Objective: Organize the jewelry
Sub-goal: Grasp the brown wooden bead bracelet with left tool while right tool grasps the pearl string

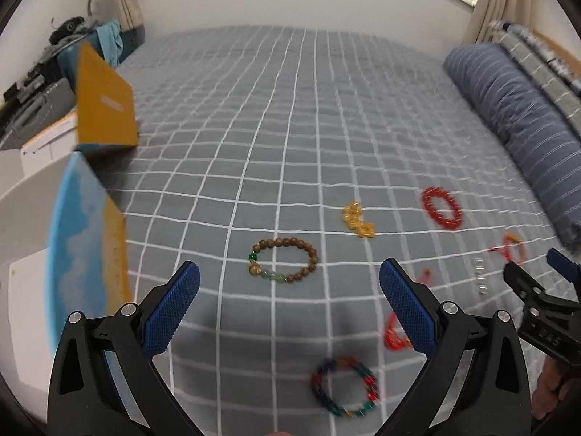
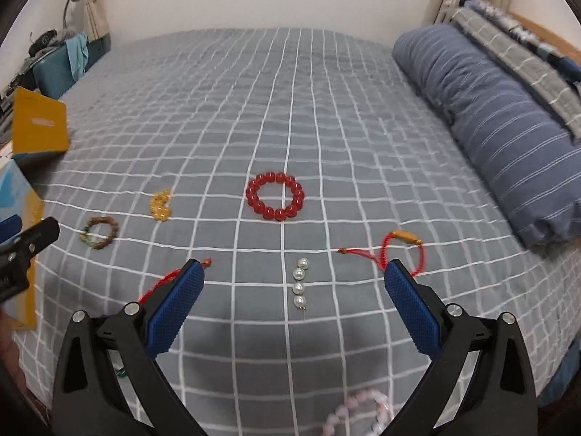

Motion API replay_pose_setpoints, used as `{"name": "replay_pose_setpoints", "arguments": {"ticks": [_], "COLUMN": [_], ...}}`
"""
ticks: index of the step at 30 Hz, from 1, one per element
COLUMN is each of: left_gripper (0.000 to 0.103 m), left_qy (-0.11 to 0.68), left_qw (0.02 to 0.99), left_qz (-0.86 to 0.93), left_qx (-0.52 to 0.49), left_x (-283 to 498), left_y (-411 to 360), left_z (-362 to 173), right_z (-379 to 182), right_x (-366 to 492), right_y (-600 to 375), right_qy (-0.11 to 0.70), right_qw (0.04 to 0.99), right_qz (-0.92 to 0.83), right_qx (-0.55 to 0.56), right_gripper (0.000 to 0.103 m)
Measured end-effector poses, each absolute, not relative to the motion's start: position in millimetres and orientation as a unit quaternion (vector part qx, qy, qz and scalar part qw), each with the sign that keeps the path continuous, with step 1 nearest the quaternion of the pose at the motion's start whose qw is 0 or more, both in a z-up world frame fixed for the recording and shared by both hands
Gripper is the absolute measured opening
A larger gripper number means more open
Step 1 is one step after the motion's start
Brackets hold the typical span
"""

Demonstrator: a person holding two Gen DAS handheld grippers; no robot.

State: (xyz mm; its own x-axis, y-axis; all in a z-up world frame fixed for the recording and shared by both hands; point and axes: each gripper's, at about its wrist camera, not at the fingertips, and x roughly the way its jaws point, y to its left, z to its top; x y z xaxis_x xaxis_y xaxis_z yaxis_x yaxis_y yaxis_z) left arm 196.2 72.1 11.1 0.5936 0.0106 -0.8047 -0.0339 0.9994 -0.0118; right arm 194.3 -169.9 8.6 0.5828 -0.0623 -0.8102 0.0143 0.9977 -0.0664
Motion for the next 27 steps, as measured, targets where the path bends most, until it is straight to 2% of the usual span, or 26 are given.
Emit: {"name": "replay_pose_setpoints", "arguments": {"ticks": [6,13,17,19,22,24,25,27], "left_gripper": [0.097,0.097,0.097,0.097,0.094,0.087,0.084,0.068], "left_qy": [0.485,0.500,0.508,0.504,0.504,0.504,0.503,0.501], "left_qw": [0.875,0.866,0.861,0.863,0.863,0.864,0.864,0.865], "left_qz": [0.007,0.023,0.031,0.030,0.026,0.021,0.018,0.005], "left_qx": [-0.001,0.003,0.003,0.006,0.007,0.006,0.006,0.004], "left_x": [232,249,251,249,249,249,246,242], "left_y": [71,80,81,82,83,82,80,77], "left_z": [-33,-60,-71,-71,-68,-67,-66,-64], "right_z": [-32,-56,-64,-65,-66,-65,-65,-64], "right_x": [218,230,233,233,232,231,231,230], "right_y": [-183,-183,-185,-186,-187,-186,-187,-187], "right_qy": [0.487,0.509,0.527,0.529,0.530,0.530,0.530,0.532], "right_qw": [0.873,0.860,0.850,0.848,0.848,0.848,0.848,0.847], "right_qz": [-0.022,-0.010,-0.007,-0.008,-0.013,-0.015,-0.015,-0.014], "right_qx": [-0.002,0.008,0.017,0.022,0.024,0.020,0.020,0.019], "right_gripper": [0.095,0.089,0.069,0.066,0.054,0.045,0.038,0.028]}}
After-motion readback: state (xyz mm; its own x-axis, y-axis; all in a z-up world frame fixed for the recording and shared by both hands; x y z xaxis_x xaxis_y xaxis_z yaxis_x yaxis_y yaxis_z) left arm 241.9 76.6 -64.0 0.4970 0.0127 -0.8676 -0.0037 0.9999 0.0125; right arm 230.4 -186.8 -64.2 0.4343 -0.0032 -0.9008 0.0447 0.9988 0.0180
